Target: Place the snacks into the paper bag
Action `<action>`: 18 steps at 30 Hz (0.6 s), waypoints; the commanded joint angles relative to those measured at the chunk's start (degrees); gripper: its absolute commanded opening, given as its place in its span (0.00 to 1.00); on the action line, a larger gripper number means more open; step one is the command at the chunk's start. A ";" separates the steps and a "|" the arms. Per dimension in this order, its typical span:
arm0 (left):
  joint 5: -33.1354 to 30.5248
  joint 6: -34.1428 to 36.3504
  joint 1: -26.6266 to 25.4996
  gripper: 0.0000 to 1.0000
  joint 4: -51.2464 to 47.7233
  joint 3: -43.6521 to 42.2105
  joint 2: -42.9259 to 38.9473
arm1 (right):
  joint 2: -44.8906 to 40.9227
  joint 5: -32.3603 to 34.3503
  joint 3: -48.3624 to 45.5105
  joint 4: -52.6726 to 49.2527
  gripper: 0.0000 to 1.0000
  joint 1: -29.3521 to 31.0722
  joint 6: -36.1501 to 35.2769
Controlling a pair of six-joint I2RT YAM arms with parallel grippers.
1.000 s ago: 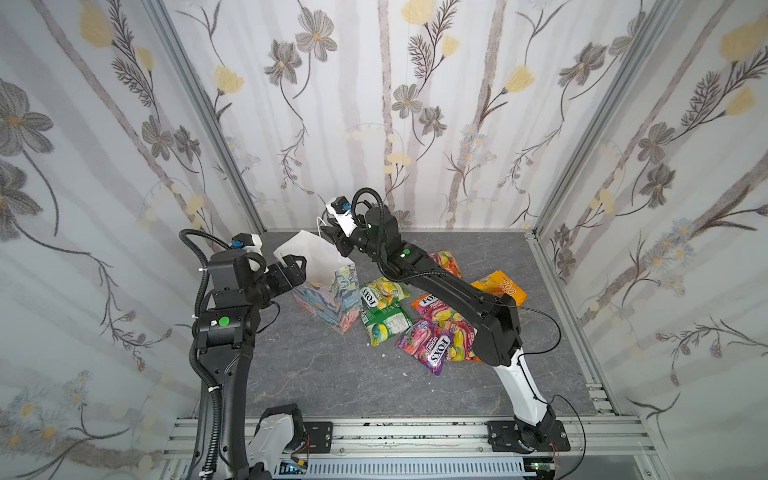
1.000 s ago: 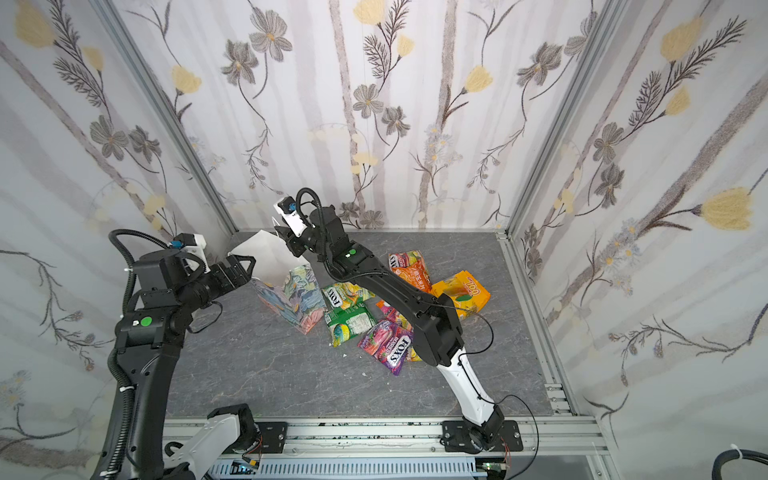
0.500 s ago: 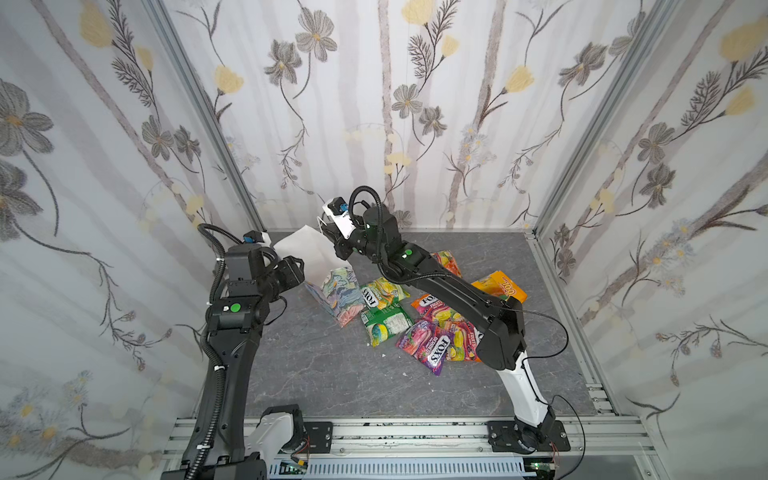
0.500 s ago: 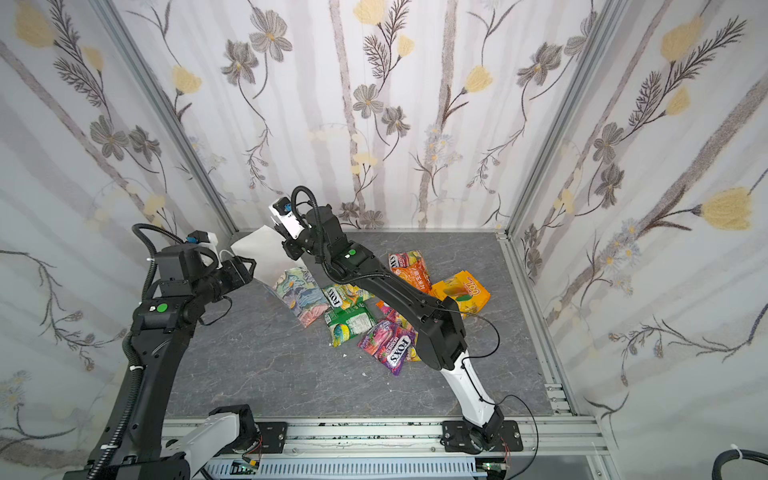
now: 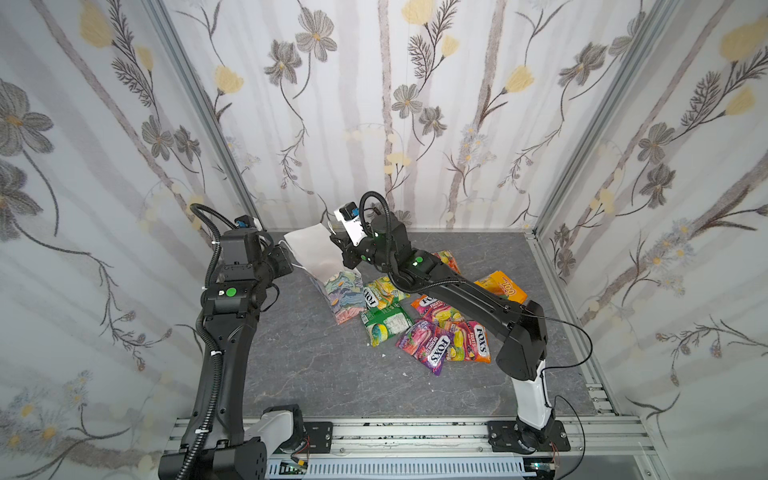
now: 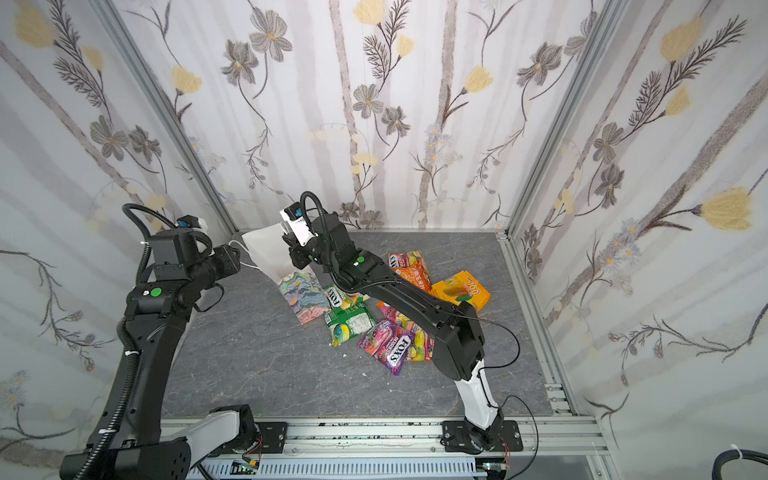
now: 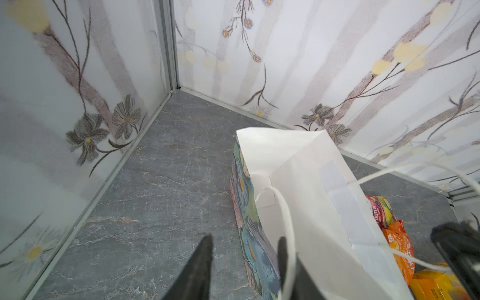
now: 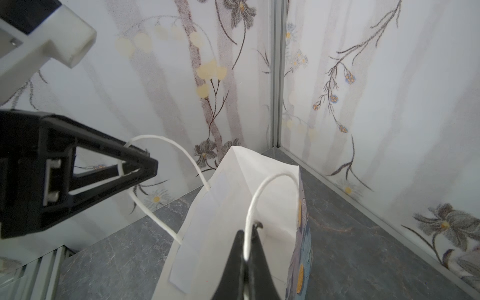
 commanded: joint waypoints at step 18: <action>2.79 6.14 2.39 0.56 -5.26 11.23 6.04 | -1.37 6.28 -1.55 17.52 0.00 6.20 15.44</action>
